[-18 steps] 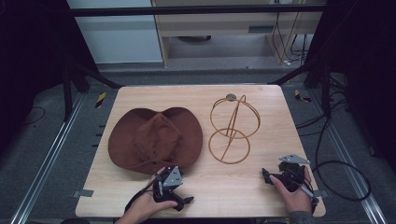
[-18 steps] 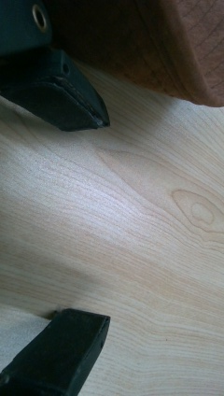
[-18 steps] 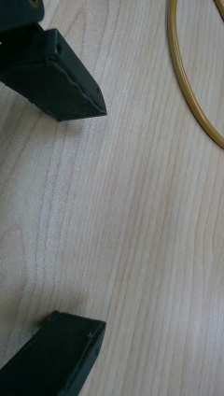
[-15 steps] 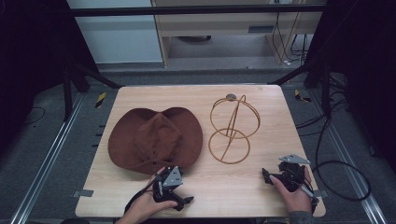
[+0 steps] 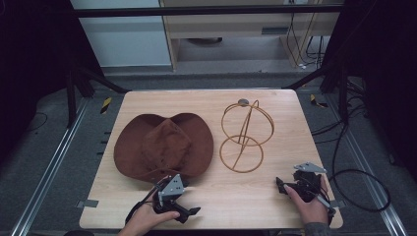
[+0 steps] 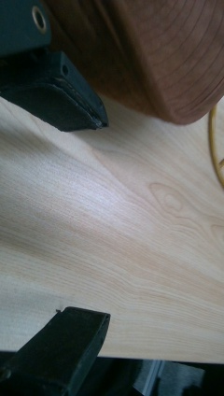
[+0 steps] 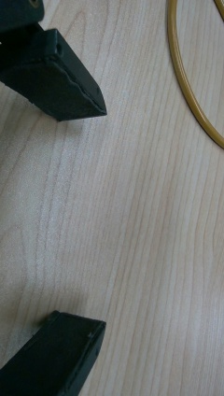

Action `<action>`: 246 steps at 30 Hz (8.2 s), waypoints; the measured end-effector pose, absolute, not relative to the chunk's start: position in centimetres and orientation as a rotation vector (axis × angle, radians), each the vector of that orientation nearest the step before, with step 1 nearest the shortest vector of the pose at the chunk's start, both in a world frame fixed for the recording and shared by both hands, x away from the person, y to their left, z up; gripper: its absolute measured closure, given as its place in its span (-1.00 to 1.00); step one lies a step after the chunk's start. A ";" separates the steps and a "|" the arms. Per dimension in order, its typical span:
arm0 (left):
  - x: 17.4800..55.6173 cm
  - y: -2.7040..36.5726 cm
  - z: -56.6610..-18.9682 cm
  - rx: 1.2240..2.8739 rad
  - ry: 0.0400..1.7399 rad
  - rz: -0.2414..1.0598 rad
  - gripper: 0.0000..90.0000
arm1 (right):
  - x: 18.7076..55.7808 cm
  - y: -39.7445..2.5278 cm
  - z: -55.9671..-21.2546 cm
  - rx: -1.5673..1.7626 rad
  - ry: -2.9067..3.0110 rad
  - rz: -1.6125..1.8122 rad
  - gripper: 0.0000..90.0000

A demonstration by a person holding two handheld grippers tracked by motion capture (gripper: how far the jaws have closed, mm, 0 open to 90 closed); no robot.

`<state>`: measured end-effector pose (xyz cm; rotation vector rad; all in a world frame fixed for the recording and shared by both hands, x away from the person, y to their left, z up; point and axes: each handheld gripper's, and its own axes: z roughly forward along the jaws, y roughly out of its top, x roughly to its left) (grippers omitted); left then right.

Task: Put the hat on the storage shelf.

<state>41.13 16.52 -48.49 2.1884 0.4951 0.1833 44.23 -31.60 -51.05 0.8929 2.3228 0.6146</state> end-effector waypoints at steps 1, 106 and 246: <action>41.1 16.5 -48.5 2.188 0.495 0.183 -0.86 | 44.2 -31.6 -51.0 0.893 2.323 0.615 -0.97; 59.3 22.0 -39.7 2.535 0.915 0.305 0.48 | 44.2 -31.5 -51.0 0.888 2.317 0.579 -0.98; 47.6 22.3 -21.3 2.085 0.454 0.520 0.96 | 44.2 -31.5 -51.0 0.888 2.316 0.578 -0.98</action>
